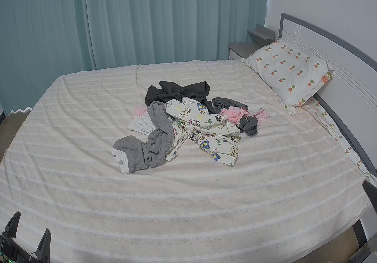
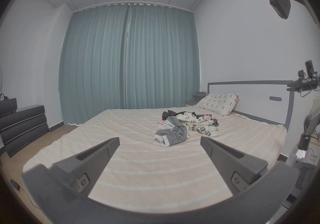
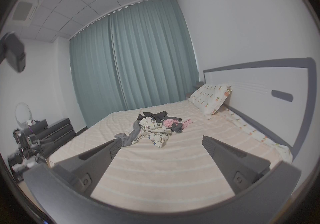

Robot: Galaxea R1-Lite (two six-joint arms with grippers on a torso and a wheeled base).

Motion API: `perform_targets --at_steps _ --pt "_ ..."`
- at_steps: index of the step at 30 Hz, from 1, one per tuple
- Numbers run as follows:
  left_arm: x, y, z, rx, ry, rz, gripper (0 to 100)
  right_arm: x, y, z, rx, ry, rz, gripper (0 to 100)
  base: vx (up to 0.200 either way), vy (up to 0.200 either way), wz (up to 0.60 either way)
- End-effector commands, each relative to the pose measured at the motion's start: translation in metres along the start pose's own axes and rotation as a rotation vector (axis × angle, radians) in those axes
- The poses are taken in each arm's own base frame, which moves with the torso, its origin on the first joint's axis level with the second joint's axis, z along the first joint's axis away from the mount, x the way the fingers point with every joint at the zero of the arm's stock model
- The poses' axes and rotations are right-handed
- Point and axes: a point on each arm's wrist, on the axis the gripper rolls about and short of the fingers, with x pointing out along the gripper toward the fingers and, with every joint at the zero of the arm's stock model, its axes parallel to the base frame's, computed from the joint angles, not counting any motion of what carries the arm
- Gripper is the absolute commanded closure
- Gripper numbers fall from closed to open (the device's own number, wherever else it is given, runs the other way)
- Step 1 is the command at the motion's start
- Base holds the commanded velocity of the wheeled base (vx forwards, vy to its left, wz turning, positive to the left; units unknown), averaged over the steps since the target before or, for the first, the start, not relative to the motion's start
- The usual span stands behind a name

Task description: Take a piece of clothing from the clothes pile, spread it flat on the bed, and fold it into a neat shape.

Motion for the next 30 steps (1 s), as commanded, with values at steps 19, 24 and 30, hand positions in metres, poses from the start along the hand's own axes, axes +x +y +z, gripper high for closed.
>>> perform_targets --at_steps 19,24,30 --pt "0.0 0.0 -0.005 0.0 0.002 0.0 0 0.457 0.047 -0.109 0.234 0.343 0.008 0 0.0 0.0 0.0" --pt "0.0 0.0 -0.005 0.0 0.002 0.0 0 0.48 0.046 -0.132 0.228 0.344 -0.022 0 0.0 0.0 0.0" --pt "0.0 0.0 -0.005 0.0 0.002 0.0 0 0.49 0.04 -0.155 0.24 0.366 -0.039 0 0.0 0.0 0.0"
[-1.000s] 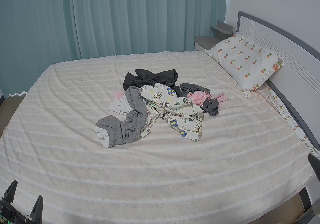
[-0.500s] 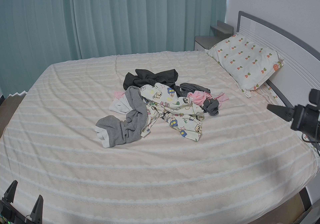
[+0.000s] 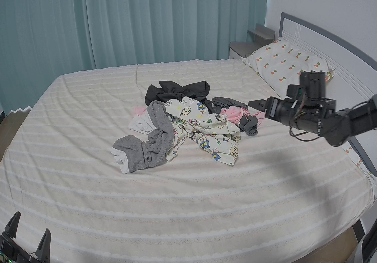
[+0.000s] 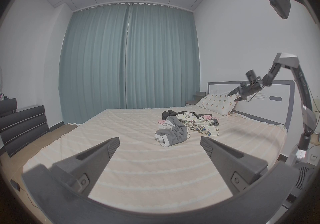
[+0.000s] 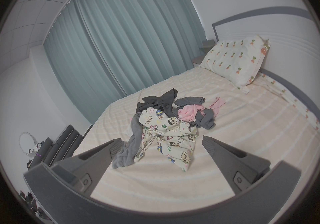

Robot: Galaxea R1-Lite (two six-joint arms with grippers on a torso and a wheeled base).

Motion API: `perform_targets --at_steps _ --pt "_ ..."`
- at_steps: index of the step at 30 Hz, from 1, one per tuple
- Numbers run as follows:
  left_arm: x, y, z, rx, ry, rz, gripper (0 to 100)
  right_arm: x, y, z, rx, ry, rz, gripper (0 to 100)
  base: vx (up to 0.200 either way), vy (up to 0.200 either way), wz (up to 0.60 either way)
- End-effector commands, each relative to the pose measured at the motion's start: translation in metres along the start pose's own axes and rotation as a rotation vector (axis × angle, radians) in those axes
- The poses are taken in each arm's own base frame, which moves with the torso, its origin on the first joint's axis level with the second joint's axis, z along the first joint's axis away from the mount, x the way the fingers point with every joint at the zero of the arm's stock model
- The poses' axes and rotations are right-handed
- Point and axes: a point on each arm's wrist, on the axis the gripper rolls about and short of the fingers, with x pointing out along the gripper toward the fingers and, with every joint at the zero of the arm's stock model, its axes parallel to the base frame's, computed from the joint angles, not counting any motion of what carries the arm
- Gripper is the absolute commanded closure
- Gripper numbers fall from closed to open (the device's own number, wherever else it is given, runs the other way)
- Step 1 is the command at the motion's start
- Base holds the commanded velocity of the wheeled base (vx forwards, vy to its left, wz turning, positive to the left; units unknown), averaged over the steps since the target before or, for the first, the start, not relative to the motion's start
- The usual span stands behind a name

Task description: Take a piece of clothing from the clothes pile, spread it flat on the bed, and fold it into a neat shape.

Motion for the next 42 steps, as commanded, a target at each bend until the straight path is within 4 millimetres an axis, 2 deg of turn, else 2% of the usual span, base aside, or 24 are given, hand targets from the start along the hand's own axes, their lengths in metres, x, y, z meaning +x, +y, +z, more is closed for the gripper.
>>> perform_targets --at_steps 1,7,19,23,28,35,36,40,42 --pt "0.0 0.0 -0.005 0.0 0.002 0.0 0 0.154 -0.024 -0.118 0.047 0.099 -0.059 0 0.0 0.0 0.0" --pt "0.0 0.0 -0.005 0.0 0.002 0.0 0 0.16 -0.031 -0.131 0.053 0.12 -0.075 0 0.0 0.0 0.0" --pt "0.0 0.0 -0.005 0.0 0.002 0.0 0 0.163 -0.04 -0.122 0.064 0.082 -0.11 0 0.0 0.0 0.0" --pt "0.0 0.0 -0.005 0.0 0.002 0.0 0 0.165 -0.044 -0.125 0.065 0.086 -0.122 0 0.0 0.0 0.0" --pt "0.0 0.0 -0.005 0.0 0.002 0.0 0 0.172 -0.05 -0.14 0.064 0.104 -0.13 0 0.0 0.0 0.0" --pt "0.0 0.0 -0.005 0.0 0.002 0.0 0 0.178 -0.047 -0.135 0.065 0.078 -0.113 0 0.0 0.0 0.0" --pt "0.0 0.0 -0.005 0.0 0.002 0.0 0 0.179 -0.046 -0.135 0.066 0.078 -0.11 100 0.0 0.0 0.0" --pt "0.0 0.0 -0.005 0.0 0.002 0.0 0 0.184 -0.046 -0.143 0.064 0.085 -0.106 100 0.0 0.0 0.0" --pt "0.0 0.0 -0.005 0.0 0.0 0.0 0 0.184 -0.041 -0.146 0.061 0.087 -0.089 100 0.0 0.0 0.0"
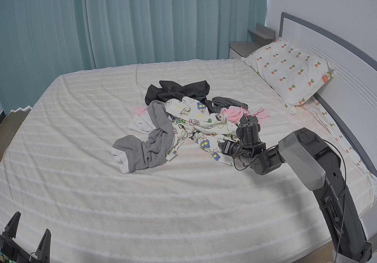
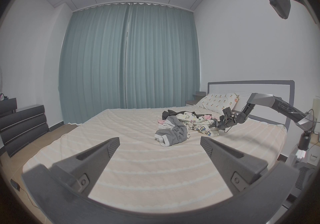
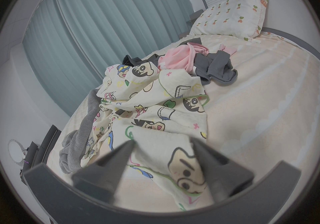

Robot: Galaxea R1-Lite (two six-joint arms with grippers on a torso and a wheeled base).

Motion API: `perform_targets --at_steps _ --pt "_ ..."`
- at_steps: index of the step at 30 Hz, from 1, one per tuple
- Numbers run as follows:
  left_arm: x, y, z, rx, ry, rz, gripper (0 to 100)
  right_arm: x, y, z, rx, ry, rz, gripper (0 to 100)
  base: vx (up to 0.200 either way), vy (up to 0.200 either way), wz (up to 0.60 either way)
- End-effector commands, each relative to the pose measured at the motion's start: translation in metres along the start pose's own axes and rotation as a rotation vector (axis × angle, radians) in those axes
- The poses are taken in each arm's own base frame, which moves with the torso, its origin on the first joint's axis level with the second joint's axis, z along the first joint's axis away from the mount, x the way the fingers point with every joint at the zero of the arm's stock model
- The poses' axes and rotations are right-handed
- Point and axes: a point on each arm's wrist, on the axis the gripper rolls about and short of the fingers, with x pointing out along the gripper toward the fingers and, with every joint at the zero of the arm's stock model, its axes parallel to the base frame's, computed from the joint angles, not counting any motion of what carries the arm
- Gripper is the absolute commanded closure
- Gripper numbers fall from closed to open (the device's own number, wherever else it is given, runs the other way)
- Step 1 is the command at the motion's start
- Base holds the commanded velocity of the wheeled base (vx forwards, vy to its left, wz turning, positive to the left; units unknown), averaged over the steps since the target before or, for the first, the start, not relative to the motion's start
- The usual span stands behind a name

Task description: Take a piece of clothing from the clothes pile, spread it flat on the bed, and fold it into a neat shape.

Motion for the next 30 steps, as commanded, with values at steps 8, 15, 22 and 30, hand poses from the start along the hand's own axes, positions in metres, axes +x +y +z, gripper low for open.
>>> perform_targets --at_steps 8,15,22,30 --pt "0.0 0.0 -0.005 0.0 0.002 0.0 0 -0.013 0.008 0.002 0.045 0.015 0.01 100 0.0 0.0 0.0" --pt "0.0 0.0 -0.005 0.0 0.0 0.0 0 -0.066 0.003 0.018 0.057 0.098 0.027 100 0.0 0.0 0.0" --pt "0.0 0.0 -0.005 0.0 0.002 0.0 0 -0.115 -0.004 0.017 0.068 0.111 0.135 100 0.0 0.0 0.0" --pt "0.0 0.0 -0.005 0.0 0.002 0.0 0 -0.164 -0.016 0.001 0.062 0.177 0.222 100 0.0 0.0 0.0"
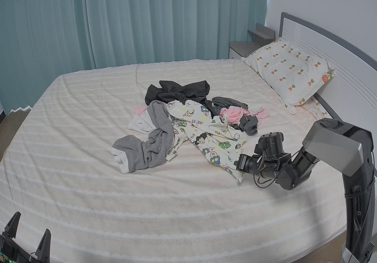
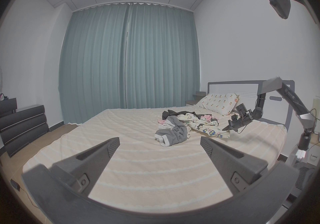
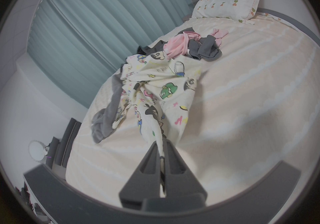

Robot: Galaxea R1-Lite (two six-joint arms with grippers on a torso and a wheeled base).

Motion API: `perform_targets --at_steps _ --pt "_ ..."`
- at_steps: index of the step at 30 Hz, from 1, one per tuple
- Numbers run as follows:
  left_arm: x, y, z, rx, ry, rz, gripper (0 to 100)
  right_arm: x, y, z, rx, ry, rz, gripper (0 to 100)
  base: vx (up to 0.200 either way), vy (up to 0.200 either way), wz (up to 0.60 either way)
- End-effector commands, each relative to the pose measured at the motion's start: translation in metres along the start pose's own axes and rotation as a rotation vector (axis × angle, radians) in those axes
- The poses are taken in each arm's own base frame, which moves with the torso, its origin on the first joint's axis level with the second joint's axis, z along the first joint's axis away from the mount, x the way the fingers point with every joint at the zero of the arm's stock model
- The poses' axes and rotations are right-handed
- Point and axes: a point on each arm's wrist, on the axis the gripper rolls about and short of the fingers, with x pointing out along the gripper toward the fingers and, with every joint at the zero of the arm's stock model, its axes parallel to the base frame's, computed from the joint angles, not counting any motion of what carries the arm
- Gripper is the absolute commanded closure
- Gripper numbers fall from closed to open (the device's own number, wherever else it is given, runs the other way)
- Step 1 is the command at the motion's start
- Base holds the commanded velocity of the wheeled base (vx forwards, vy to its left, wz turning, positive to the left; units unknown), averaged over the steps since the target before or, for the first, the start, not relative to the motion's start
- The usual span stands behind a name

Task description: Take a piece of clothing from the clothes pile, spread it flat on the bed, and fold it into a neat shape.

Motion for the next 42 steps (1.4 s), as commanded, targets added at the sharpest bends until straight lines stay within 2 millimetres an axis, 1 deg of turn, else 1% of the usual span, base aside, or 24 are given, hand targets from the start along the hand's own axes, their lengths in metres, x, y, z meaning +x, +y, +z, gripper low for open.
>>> perform_targets --at_steps 1,4,5,7,10,12,16,17,23,26,29,34,40,42 --pt "0.0 0.0 -0.005 0.0 0.002 0.0 0 -0.053 0.011 0.002 -0.011 0.009 0.097 100 0.0 0.0 0.0" --pt "0.0 0.0 -0.005 0.0 0.0 0.0 0 -0.063 0.008 -0.008 -0.009 0.056 0.113 100 0.0 0.0 0.0" --pt "0.0 0.0 -0.005 0.0 0.002 0.0 0 -0.069 0.006 -0.015 -0.008 0.085 0.114 100 0.0 0.0 0.0" --pt "0.0 0.0 -0.005 0.0 0.002 0.0 0 -0.071 0.004 -0.022 -0.012 0.112 0.106 100 0.0 0.0 0.0" --pt "0.0 0.0 -0.005 0.0 0.002 0.0 0 -0.068 0.0 -0.029 -0.037 0.134 0.094 100 0.0 0.0 0.0" --pt "0.0 0.0 -0.005 0.0 0.002 0.0 0 -0.06 -0.004 -0.034 -0.058 0.146 0.079 100 0.0 0.0 0.0" --pt "0.0 0.0 -0.005 0.0 0.002 0.0 0 -0.054 -0.006 -0.04 -0.077 0.169 0.074 100 0.0 0.0 0.0" --pt "0.0 0.0 -0.005 0.0 0.002 0.0 0 -0.054 -0.006 -0.04 -0.077 0.169 0.074 0 0.0 0.0 0.0" --pt "0.0 0.0 -0.005 0.0 0.002 0.0 0 -0.045 -0.007 -0.053 -0.112 0.203 0.073 0 0.0 0.0 0.0" --pt "0.0 0.0 -0.005 0.0 0.002 0.0 0 -0.044 -0.007 -0.055 -0.12 0.21 0.074 0 0.0 0.0 0.0" --pt "0.0 0.0 -0.005 0.0 0.002 0.0 0 -0.042 0.0 -0.058 -0.133 0.222 0.083 0 0.0 0.0 0.0" --pt "0.0 0.0 -0.005 0.0 0.0 0.0 0 -0.042 0.001 -0.062 -0.135 0.244 0.055 0 0.0 0.0 0.0" --pt "0.0 0.0 -0.005 0.0 0.002 0.0 0 -0.034 0.004 -0.065 -0.195 0.273 0.057 0 0.0 0.0 0.0" --pt "0.0 0.0 -0.005 0.0 0.002 0.0 0 -0.03 0.011 -0.067 -0.207 0.291 0.064 0 0.0 0.0 0.0"
